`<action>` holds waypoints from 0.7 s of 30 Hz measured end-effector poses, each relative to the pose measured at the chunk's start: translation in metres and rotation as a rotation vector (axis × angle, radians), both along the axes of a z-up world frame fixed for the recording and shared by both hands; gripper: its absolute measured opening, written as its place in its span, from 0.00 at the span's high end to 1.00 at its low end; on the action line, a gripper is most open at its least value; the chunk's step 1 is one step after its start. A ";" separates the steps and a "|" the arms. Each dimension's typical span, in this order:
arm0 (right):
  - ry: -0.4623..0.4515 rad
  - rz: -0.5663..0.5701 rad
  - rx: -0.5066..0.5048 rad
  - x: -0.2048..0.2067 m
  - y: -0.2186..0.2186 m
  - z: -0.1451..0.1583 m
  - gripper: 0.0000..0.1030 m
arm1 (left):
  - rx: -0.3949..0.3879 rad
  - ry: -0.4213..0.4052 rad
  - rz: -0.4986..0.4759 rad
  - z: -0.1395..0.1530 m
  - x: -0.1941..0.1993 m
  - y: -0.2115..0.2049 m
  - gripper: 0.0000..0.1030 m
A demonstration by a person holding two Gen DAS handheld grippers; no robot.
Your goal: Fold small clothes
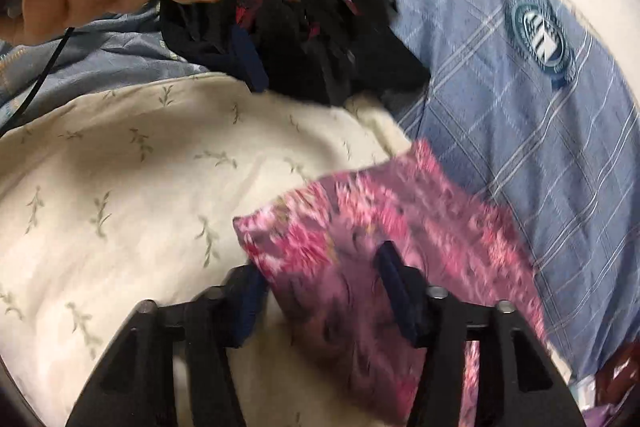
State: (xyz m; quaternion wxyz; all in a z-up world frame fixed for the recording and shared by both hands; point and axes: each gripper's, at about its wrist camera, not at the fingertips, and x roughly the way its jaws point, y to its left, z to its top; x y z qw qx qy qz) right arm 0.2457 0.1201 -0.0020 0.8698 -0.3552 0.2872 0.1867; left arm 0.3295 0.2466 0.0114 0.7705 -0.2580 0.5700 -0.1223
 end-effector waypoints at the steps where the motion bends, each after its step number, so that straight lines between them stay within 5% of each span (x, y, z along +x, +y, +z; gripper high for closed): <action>1: 0.004 -0.005 0.017 0.002 0.000 0.003 0.95 | -0.009 0.004 -0.007 0.001 0.005 -0.006 0.40; 6: -0.037 -0.027 0.155 0.006 -0.025 0.018 0.95 | -0.013 0.008 -0.058 0.003 0.034 -0.042 0.31; 15: 0.008 -0.033 0.248 0.008 -0.040 0.018 0.95 | 0.050 0.067 -0.136 -0.022 0.074 -0.113 0.31; 19: 0.025 -0.036 0.288 0.012 -0.045 0.020 0.95 | 0.143 0.011 -0.157 -0.019 0.072 -0.125 0.82; 21: 0.035 -0.041 0.321 0.014 -0.050 0.022 0.95 | 0.146 -0.005 -0.143 -0.015 0.070 -0.122 0.89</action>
